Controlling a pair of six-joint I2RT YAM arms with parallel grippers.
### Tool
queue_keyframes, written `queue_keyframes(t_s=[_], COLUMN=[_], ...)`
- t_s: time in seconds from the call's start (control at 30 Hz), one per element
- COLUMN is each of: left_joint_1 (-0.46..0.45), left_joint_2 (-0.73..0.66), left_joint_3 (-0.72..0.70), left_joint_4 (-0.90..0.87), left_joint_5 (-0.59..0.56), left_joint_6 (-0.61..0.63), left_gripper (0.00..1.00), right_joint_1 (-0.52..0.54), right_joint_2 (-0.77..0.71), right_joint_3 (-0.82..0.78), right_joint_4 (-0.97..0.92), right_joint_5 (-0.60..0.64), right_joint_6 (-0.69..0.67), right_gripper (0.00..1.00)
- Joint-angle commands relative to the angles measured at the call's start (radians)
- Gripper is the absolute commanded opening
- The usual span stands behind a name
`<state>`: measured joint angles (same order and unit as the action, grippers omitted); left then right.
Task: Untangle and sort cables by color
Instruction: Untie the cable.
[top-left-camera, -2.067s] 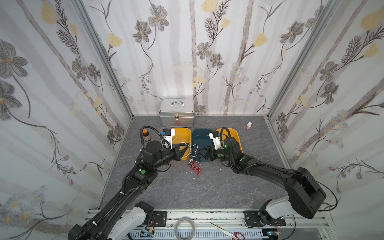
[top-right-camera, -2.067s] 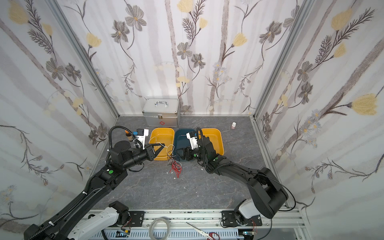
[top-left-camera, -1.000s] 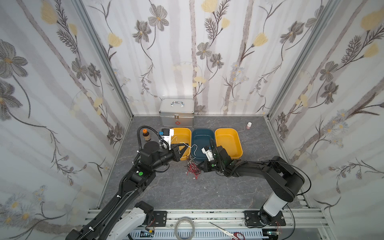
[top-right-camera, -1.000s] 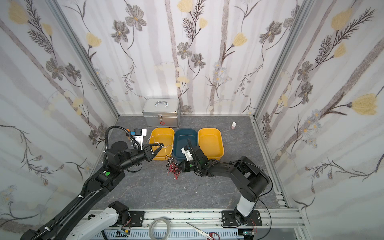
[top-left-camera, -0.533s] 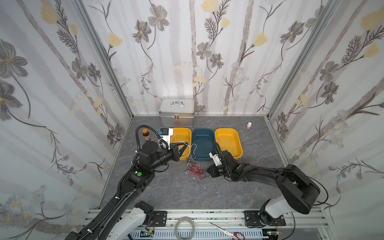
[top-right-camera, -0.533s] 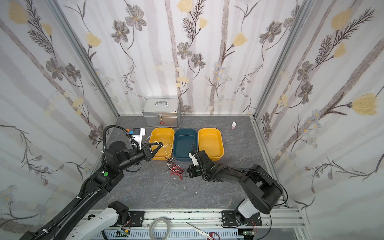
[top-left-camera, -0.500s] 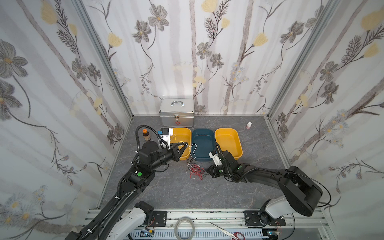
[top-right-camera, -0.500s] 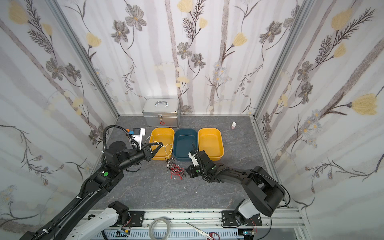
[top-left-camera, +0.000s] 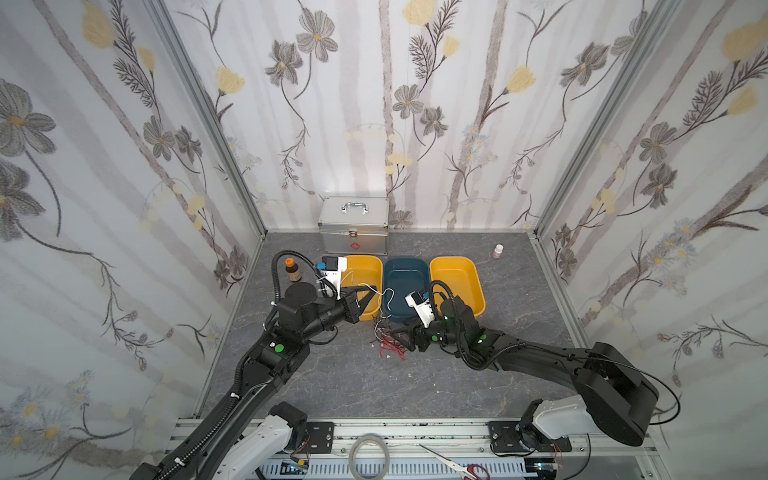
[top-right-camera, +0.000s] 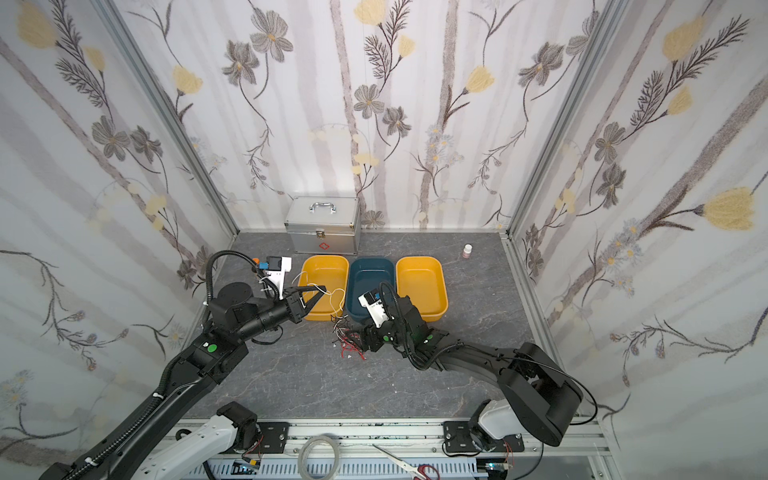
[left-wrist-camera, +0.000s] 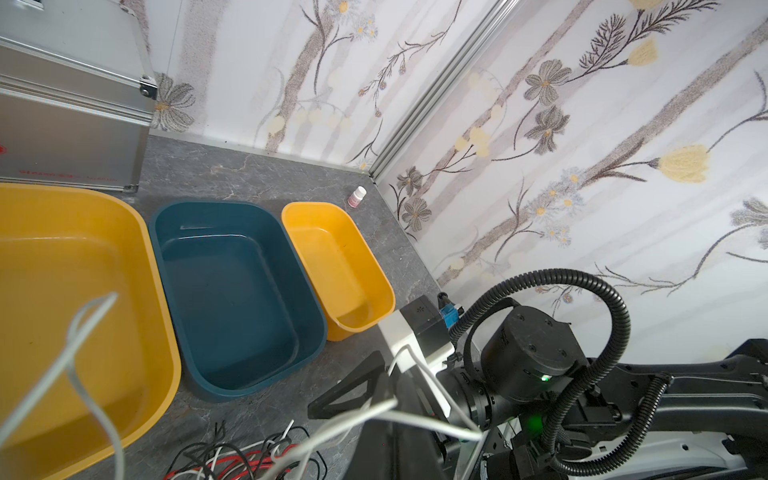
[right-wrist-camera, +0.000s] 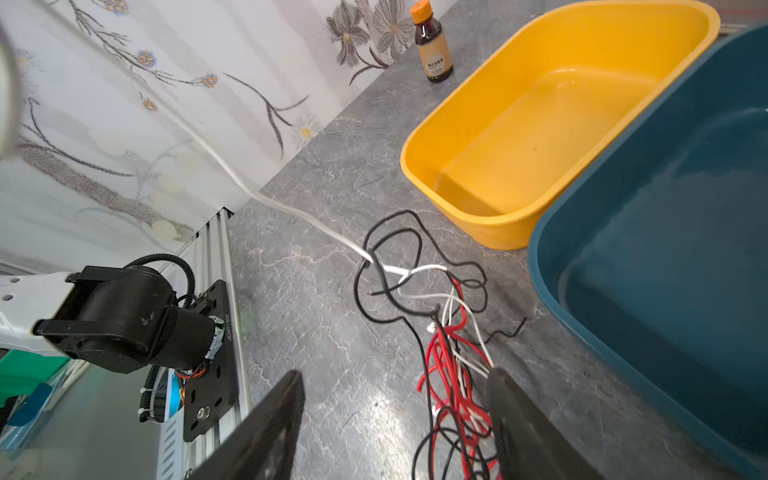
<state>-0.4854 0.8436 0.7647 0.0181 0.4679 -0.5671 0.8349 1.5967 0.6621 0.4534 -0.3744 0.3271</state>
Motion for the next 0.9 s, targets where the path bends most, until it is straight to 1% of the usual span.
queue_keyframes(t_s=[0.0,0.1,0.27,0.33,0.37,0.6,0.67,0.7,0.77,0.8,0.83,0.87], left_joint_1=[0.001,0.001,0.000,0.000,0.001,0.000,0.001,0.001,0.000,0.001,0.000,0.001], left_joint_2=[0.002,-0.005,-0.017,-0.015,-0.013,-0.020,-0.024,-0.024,-0.023,-0.023,-0.024,-0.022], left_joint_3=[0.005,0.004,-0.006,-0.007,-0.009,-0.024,-0.025,-0.025,-0.026,-0.027,-0.030,-0.030], left_joint_4=[0.054,0.054,0.052,0.046,0.042,0.019,0.006,0.002,0.004,0.005,0.009,0.012], left_joint_5=[0.028,0.029,0.025,0.024,0.022,-0.001,-0.008,-0.010,-0.011,-0.009,-0.009,-0.009], left_joint_6=[-0.028,-0.036,-0.040,-0.036,-0.034,-0.020,-0.012,-0.010,-0.011,-0.012,-0.013,-0.013], left_gripper=[0.00,0.00,0.00,0.00,0.00,0.00,0.00,0.00,0.00,0.00,0.00,0.00], right_joint_1=[-0.012,-0.013,-0.014,-0.016,-0.016,-0.020,-0.025,-0.027,-0.028,-0.028,-0.028,-0.028], right_joint_2=[0.075,0.143,0.198,0.197,0.193,0.148,0.135,0.129,0.120,0.115,0.115,0.114], right_joint_3=[0.057,0.114,0.120,0.117,0.114,0.076,0.054,0.048,0.047,0.044,0.042,0.038], right_joint_4=[0.133,0.154,0.196,0.193,0.191,0.160,0.152,0.152,0.142,0.137,0.137,0.136], right_joint_5=[-0.039,-0.063,-0.074,-0.068,-0.063,-0.050,-0.051,-0.060,-0.076,-0.081,-0.084,-0.085], right_joint_6=[-0.040,-0.027,0.019,0.025,0.026,0.033,0.045,0.046,0.044,0.041,0.039,0.035], right_gripper=[0.67,0.62,0.40,0.27,0.24,0.12,0.11,0.13,0.23,0.30,0.34,0.36])
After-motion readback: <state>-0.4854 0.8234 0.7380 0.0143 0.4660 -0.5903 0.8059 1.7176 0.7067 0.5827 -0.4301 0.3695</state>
